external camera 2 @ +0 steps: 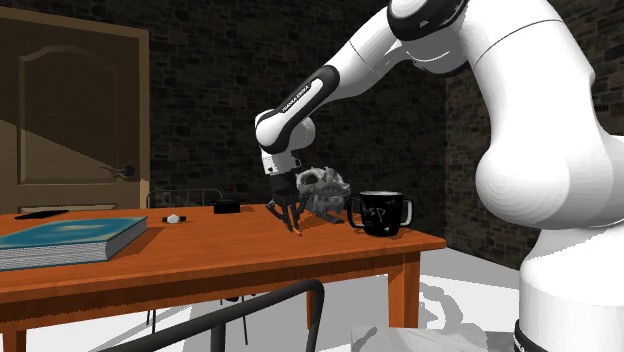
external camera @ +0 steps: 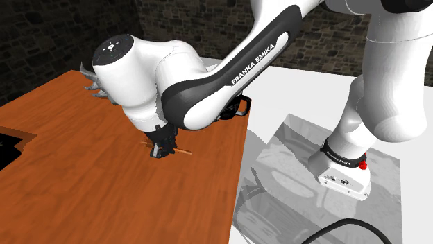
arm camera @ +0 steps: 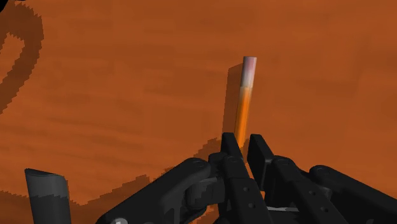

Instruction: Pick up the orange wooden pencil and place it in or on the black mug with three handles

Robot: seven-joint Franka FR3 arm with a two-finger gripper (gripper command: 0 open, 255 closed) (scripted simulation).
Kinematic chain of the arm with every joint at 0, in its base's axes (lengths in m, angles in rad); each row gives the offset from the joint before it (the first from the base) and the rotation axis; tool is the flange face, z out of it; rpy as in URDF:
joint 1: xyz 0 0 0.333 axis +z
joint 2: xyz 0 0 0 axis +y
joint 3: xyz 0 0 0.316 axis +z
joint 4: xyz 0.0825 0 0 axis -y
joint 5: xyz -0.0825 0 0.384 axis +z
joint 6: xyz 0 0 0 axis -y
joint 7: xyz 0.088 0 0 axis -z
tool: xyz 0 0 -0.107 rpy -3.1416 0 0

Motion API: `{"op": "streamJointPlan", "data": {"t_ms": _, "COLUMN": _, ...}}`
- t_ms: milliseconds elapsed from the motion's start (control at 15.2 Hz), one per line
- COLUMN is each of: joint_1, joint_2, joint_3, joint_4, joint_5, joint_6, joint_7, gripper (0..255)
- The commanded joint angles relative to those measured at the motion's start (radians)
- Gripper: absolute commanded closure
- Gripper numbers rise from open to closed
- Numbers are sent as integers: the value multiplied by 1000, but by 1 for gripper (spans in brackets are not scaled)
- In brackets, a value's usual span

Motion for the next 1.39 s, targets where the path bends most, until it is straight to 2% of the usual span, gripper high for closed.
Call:
{"op": "streamJointPlan", "data": {"t_ms": 0, "joint_1": 0, "joint_2": 0, "joint_3": 0, "joint_4": 0, "joint_5": 0, "joint_6": 0, "joint_7": 0, "gripper": 255}}
{"op": "streamJointPlan", "data": {"t_ms": 330, "joint_1": 0, "joint_2": 0, "joint_3": 0, "joint_4": 0, "joint_5": 0, "joint_6": 0, "joint_7": 0, "gripper": 255}}
{"op": "streamJointPlan", "data": {"t_ms": 1320, "joint_1": -9, "joint_2": -81, "joint_3": 22, "joint_4": 97, "joint_5": 60, "joint_6": -160, "joint_7": -62, "gripper": 255}}
